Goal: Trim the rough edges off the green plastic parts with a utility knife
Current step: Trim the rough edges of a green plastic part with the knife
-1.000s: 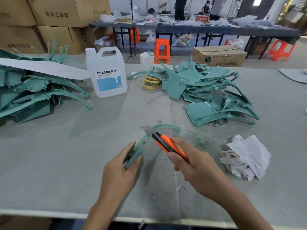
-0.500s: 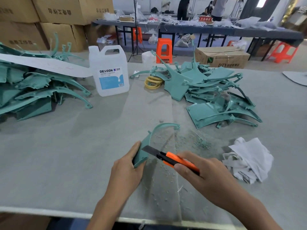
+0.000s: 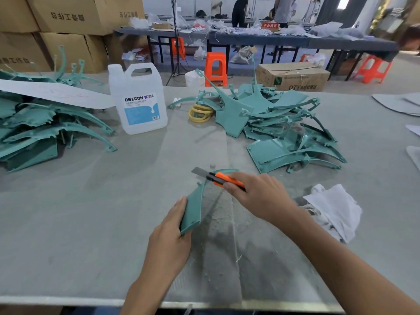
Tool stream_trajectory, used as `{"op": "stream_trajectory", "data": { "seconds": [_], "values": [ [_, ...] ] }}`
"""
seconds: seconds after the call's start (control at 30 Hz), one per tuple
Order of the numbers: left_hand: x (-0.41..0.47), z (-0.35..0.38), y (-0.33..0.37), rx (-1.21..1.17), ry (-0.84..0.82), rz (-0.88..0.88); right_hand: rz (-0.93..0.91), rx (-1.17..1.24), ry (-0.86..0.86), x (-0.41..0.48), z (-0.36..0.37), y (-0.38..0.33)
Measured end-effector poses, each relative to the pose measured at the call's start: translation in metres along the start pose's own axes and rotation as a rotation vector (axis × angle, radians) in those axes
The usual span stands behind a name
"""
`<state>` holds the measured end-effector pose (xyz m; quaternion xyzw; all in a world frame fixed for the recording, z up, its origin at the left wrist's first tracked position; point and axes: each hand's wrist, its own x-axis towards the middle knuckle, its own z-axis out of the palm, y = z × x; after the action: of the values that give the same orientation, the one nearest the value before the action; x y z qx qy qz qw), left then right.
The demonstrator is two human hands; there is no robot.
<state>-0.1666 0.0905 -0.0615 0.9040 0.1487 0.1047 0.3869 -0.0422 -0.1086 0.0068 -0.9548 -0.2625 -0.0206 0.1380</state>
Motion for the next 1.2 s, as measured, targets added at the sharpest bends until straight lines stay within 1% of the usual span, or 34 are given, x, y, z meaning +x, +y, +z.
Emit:
{"op": "stream_trajectory", "data": {
  "seconds": [0.07, 0.13, 0.27, 0.37, 0.47, 0.57, 0.67, 0.73, 0.8, 0.87, 0.97, 1.2],
  "values": [
    [0.000, 0.001, 0.001, -0.002, 0.006, 0.004, 0.034, -0.034, -0.027, 0.020, 0.001, 0.008],
    [0.000, 0.001, 0.001, -0.009, 0.013, 0.006, 0.090, -0.083, -0.090, 0.037, 0.000, 0.023],
    [0.000, 0.002, 0.002, -0.010, 0.013, 0.007, 0.284, -0.206, -0.203, 0.059, -0.007, 0.061],
    [0.001, -0.001, 0.001, -0.054, 0.015, -0.010, 0.379, -0.251, -0.221, 0.061, -0.006, 0.080],
    [0.002, -0.002, 0.000, -0.073, 0.020, -0.020, 0.382, -0.230, -0.212, 0.055, 0.004, 0.083],
    [0.001, -0.002, 0.001, -0.087, 0.020, -0.023, 0.396, -0.109, -0.156, 0.037, 0.014, 0.078],
    [0.000, -0.002, 0.002, -0.097, 0.010, -0.021, 0.424, 0.101, 0.005, 0.008, 0.018, 0.061],
    [0.000, -0.002, 0.001, -0.089, 0.020, -0.021, 0.357, 0.336, 0.071, -0.014, 0.019, 0.038],
    [0.001, -0.001, 0.000, -0.074, 0.025, -0.022, 0.245, 0.541, 0.069, -0.040, 0.021, 0.012],
    [0.002, -0.001, -0.001, -0.069, 0.024, -0.034, 0.126, 0.654, 0.036, -0.063, 0.024, -0.010],
    [0.003, 0.001, -0.002, -0.076, 0.023, -0.042, 0.051, 0.710, -0.014, -0.087, 0.033, -0.028],
    [0.006, 0.002, -0.006, -0.074, -0.003, -0.019, 0.053, 0.764, 0.005, -0.102, 0.048, -0.035]
  ]
}}
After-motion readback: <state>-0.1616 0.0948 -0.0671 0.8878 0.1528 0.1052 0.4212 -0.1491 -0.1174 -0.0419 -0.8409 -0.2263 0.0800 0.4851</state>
